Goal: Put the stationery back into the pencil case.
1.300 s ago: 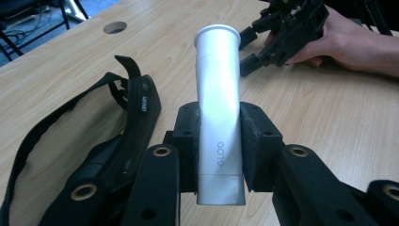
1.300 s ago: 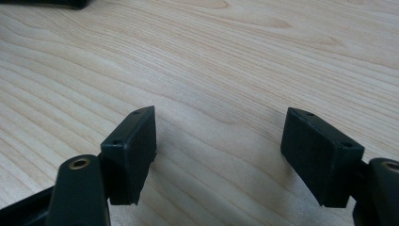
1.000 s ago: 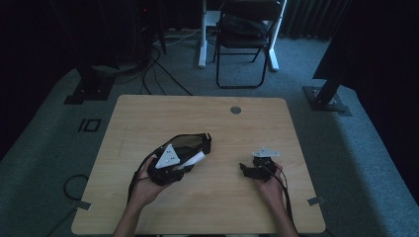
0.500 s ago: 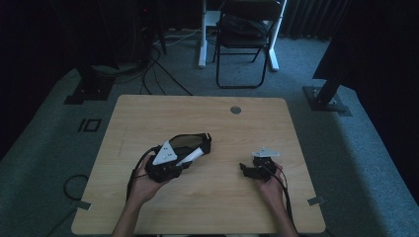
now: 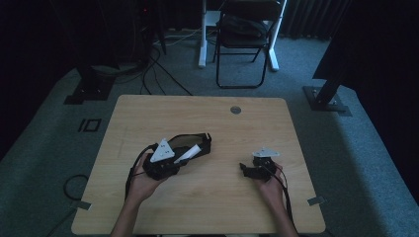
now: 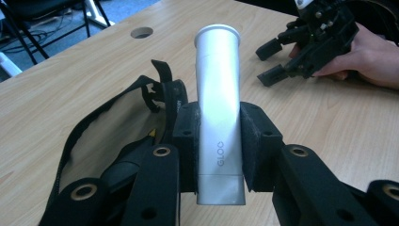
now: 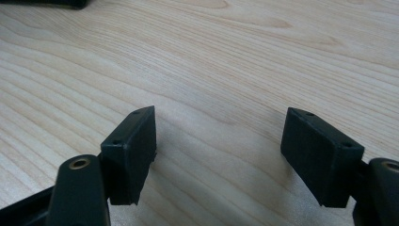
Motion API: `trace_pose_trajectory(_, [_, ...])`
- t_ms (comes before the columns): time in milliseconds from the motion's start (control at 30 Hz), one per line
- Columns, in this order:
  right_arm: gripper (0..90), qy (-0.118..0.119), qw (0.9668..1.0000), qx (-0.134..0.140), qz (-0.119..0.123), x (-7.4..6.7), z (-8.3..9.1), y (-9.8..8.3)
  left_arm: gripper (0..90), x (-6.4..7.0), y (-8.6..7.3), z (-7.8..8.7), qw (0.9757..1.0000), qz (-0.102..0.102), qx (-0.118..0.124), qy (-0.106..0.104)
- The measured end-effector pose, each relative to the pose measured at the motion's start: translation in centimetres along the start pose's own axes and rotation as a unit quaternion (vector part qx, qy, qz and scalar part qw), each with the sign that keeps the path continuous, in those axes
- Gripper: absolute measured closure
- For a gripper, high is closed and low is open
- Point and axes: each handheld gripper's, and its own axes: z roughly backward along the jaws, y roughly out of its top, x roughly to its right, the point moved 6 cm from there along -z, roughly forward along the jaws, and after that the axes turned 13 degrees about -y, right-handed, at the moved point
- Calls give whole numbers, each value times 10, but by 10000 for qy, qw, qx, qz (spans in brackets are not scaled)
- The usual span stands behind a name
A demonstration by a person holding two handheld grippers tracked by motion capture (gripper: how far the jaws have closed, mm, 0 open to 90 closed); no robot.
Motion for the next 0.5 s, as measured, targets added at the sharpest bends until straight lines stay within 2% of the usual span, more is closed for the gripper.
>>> trace_pose_trajectory(500, [270, 1, 10000, -1, -1, 0, 0, 0, 708, -12, -1, 1, 9996, 127, 46, 230])
